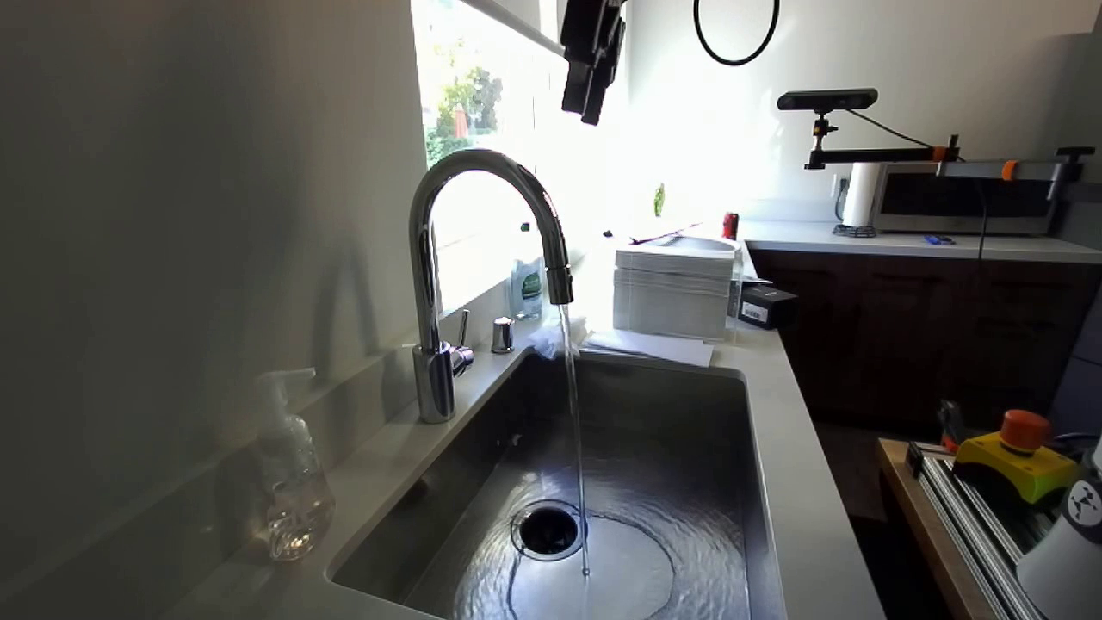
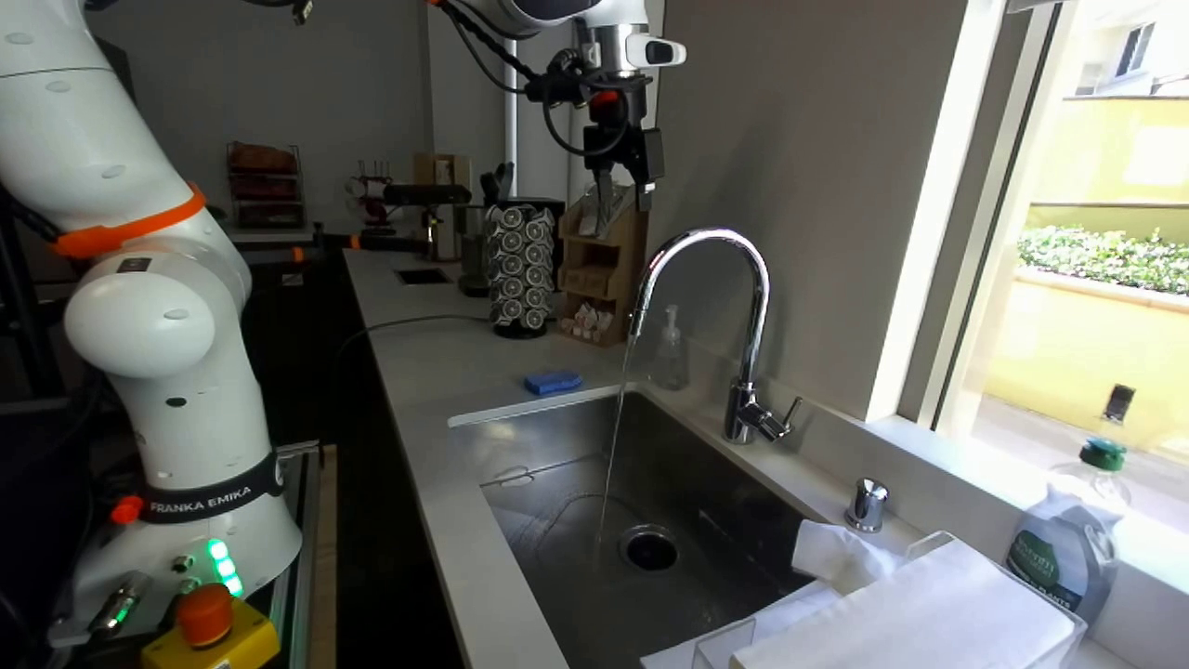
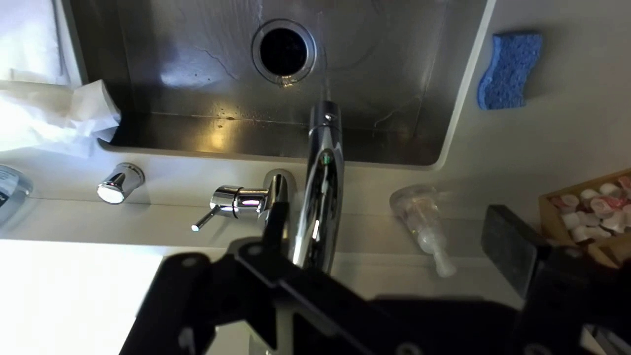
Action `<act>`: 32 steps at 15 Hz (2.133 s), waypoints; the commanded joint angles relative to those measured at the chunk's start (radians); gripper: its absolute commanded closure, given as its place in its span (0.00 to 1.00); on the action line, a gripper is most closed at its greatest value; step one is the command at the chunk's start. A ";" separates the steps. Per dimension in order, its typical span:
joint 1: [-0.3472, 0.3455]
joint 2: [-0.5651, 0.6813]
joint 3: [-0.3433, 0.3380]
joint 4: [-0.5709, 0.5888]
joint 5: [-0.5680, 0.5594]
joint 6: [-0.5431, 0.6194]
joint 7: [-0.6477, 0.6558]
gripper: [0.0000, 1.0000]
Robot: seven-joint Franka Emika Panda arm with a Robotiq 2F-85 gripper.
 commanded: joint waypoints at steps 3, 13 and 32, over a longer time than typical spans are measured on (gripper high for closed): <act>-0.029 -0.074 -0.008 -0.177 -0.109 0.203 -0.048 0.00; -0.036 -0.078 -0.010 -0.357 -0.113 0.616 0.001 0.00; -0.103 -0.077 0.051 -0.487 -0.120 0.823 0.228 0.00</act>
